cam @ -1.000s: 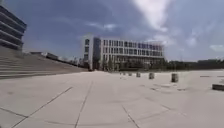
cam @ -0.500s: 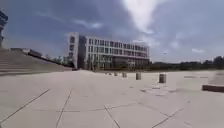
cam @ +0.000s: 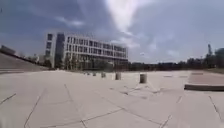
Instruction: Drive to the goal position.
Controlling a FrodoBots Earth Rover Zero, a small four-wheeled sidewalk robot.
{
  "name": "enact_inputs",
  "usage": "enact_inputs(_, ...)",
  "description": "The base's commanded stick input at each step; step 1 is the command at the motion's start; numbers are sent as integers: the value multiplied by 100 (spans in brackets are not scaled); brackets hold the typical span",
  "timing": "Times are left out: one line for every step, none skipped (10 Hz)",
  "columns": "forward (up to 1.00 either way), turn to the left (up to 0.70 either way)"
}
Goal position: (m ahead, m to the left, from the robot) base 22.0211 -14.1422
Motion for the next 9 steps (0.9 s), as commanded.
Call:
enact_inputs(70, 0)
enact_inputs(70, 0)
enact_inputs(70, 0)
enact_inputs(70, 0)
enact_inputs(70, 0)
enact_inputs(70, 0)
enact_inputs(70, 0)
enact_inputs(70, 0)
enact_inputs(70, 0)
